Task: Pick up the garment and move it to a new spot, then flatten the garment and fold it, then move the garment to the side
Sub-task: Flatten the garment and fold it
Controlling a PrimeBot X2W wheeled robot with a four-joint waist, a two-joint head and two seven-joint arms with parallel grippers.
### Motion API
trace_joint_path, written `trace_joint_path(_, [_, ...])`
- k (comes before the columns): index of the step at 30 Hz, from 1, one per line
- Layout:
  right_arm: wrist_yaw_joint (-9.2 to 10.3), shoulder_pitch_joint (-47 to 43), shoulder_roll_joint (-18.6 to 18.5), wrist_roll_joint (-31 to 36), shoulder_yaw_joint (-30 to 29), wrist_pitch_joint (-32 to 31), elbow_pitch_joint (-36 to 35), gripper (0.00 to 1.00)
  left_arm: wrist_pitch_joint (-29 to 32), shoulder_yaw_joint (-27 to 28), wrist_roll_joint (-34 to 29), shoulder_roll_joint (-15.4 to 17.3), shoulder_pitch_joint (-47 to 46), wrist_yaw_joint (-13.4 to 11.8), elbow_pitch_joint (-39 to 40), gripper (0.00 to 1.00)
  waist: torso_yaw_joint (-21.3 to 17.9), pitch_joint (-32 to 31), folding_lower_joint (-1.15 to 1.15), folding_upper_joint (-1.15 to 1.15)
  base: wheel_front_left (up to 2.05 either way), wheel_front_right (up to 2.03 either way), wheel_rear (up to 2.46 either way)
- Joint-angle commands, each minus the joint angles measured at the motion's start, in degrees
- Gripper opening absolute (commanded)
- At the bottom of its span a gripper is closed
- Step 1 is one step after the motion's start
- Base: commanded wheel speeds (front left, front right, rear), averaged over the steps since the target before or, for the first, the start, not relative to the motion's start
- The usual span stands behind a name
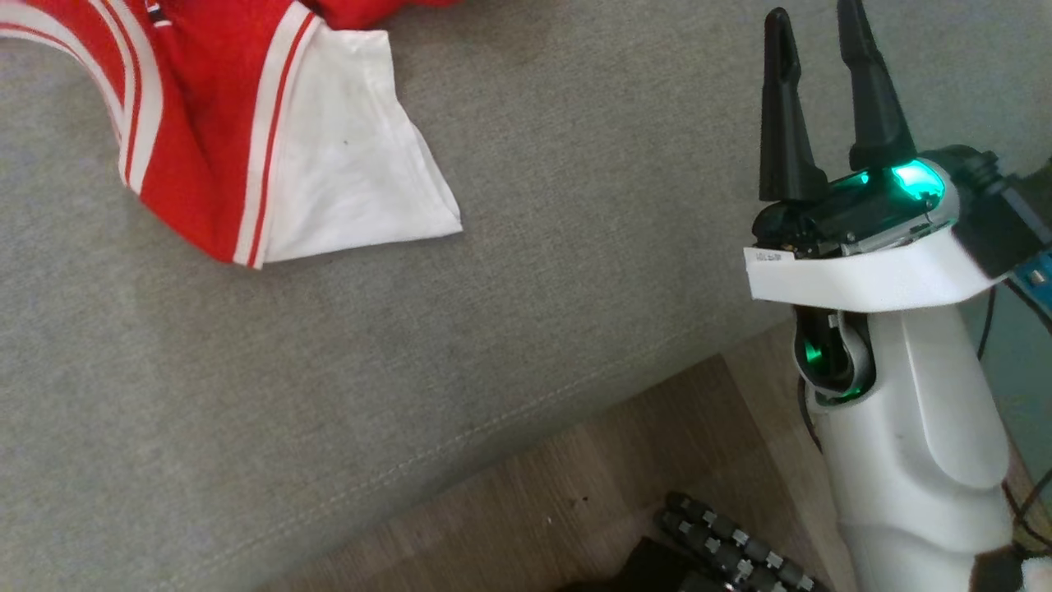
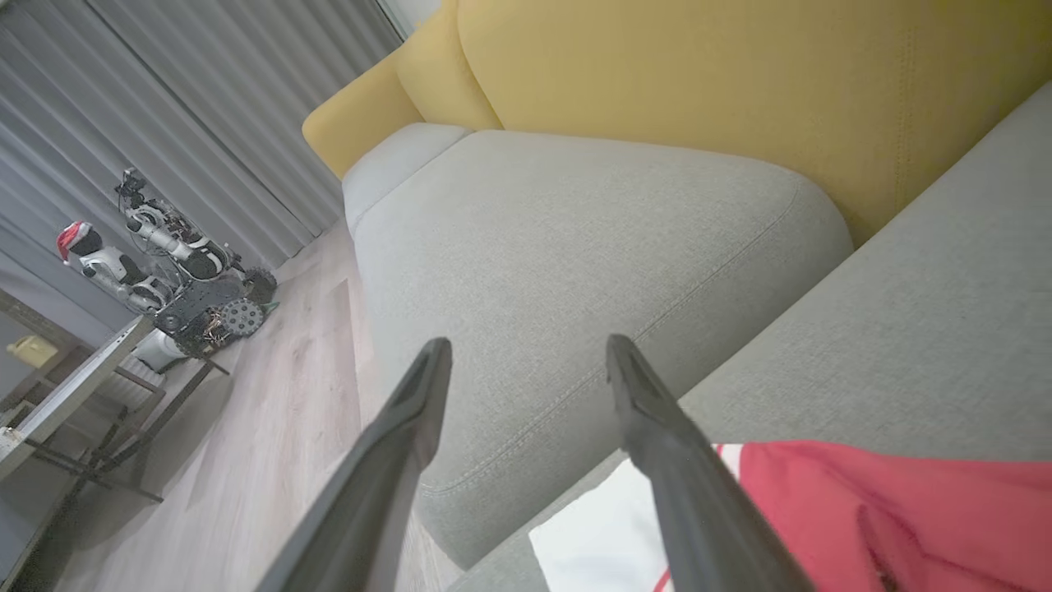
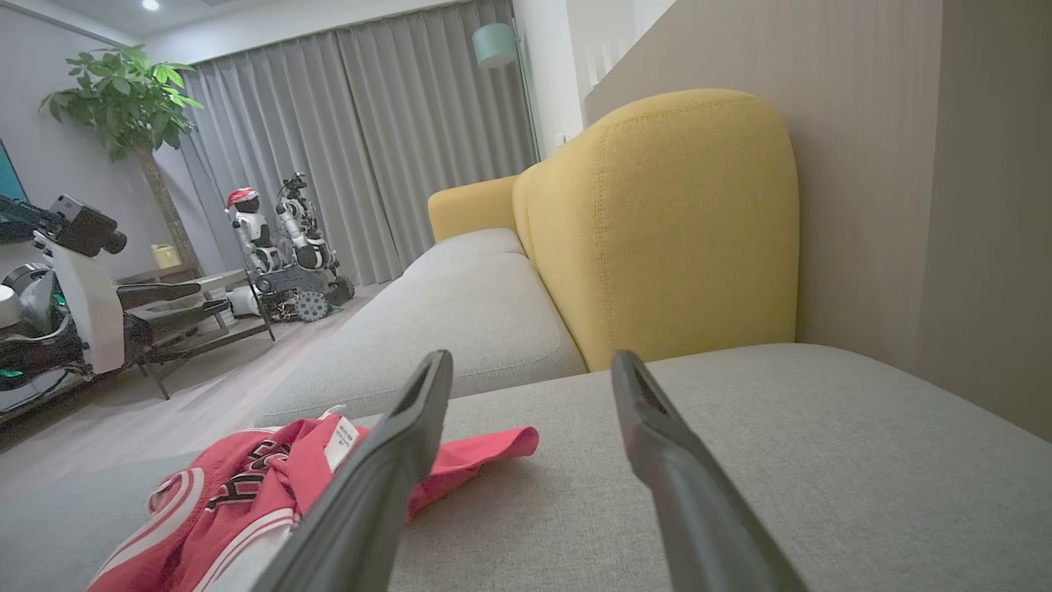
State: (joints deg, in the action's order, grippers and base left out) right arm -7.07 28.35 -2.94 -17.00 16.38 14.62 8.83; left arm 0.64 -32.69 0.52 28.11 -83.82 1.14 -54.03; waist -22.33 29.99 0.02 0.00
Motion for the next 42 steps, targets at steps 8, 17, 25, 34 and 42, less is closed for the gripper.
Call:
trace_joint_path(8, [-0.42, -0.7, 0.1, 3.6, -0.8, 0.4, -0.6, 1.0, -10.8, 3.2, 4.7, -4.5, -2.3, -0.2, -2.0, 1.0, 5.8, -4.7, -0.02, 0.0, 0.0, 0.0, 0.0])
trace_joint_path(17, [-0.42, -3.2, 0.1, 10.0, -3.4, 0.4, 4.3, 1.0, -15.6, 8.9, 12.9, -8.7, 15.0, -0.8, 7.3, 1.0, 14.4, -12.9, -0.02, 0.0, 0.0, 0.0, 0.0])
trace_joint_path(25, [-0.42, -8.6, 0.1, 12.3, -7.1, -0.1, 5.7, 1.0, -15.6, 15.7, 15.2, -12.2, 47.3, -4.4, 37.3, 1.0, 21.0, -19.0, -0.02, 0.0, 0.0, 0.0, 0.0])
trace_joint_path(34, [-0.42, -12.7, 0.1, 12.7, -7.7, -0.8, 5.7, 1.0, -15.6, 21.5, 13.4, -18.7, 69.5, -6.6, 53.6, 1.0, 22.6, -23.1, -0.02, 0.0, 0.0, 0.0, 0.0])
trace_joint_path(42, [-0.42, -15.8, 0.1, 13.2, -8.4, -1.1, 5.6, 1.0, -15.6, 25.7, 10.9, -23.6, 79.7, -4.9, 58.1, 1.0, 23.7, -25.2, -0.02, 0.0, 0.0, 0.0, 0.0])
